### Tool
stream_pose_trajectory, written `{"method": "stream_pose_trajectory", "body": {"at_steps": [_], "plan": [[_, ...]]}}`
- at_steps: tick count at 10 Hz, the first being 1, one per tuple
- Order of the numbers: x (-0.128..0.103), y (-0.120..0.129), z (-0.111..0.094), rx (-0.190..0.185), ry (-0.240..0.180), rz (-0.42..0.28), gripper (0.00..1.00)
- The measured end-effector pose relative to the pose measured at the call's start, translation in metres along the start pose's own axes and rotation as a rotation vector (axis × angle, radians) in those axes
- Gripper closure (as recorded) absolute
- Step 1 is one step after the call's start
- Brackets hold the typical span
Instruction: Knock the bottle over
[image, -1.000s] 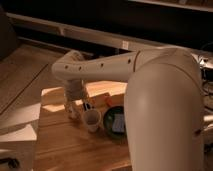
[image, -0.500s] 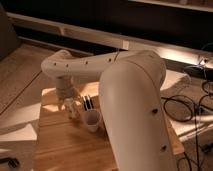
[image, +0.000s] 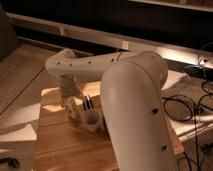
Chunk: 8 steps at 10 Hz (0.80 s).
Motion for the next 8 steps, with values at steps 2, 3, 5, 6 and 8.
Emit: {"method": "stream_pose_trajectory", "body": {"at_steps": [2,3,5,6,8], "plan": [[-0.028,-0.008,0.006,-0.004,-0.061,-0.036,0.35],[-0.039,-0.013,0.009,-0.008,-0.088,-0.050,0.35],[-0.054,-0.023,0.009,-0.020,-0.136,-0.063,0.35],[-0.056,-0.023,0.005,-0.028,-0.160,-0.077,0.35],[-0.051,-0.013,-0.001,-0.044,-0.177,-0.099,0.35]]}}
